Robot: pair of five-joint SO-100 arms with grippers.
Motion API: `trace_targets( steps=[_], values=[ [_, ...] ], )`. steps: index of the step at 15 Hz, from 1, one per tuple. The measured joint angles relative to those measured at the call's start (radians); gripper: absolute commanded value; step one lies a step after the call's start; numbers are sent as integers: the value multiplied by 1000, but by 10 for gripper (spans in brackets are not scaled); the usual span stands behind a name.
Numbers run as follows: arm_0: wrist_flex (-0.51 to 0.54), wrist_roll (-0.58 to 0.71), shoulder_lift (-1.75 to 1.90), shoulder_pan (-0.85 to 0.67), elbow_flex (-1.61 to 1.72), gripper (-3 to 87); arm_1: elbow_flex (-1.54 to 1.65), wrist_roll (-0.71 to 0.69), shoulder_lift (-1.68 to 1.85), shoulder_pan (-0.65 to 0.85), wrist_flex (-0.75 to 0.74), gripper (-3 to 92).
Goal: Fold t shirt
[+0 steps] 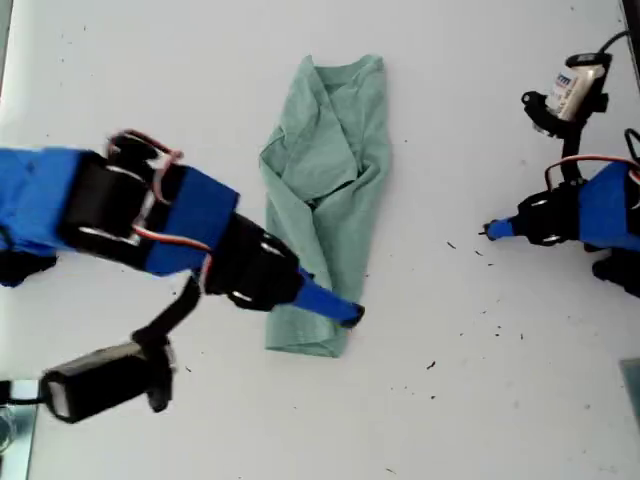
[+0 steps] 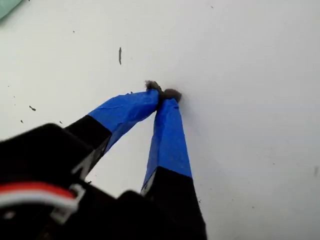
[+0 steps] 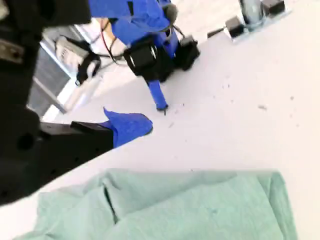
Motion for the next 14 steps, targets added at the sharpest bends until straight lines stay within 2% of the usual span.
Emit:
trace_targets(
  steps=[2, 5, 7, 9, 11, 14],
  values=[
    [35, -41, 278, -32, 268, 215, 0, 0, 0, 0, 0, 19],
    [-209, -158, 747, -123, 1034, 95, 0, 2, 0, 0, 0, 19],
    [-316, -261, 943, -124, 1482, 12, 0, 3, 0, 0, 0, 19],
    [-394, -345, 1140, -124, 1799, -2, 0, 5, 0, 0, 0, 19],
    [-397, -382, 1364, -140, 1999, -2, 0, 5, 0, 0, 0, 19],
    [-353, -385, 1344, -150, 1937, 17, 0, 38, -11, -17, 0, 20]
  ],
)
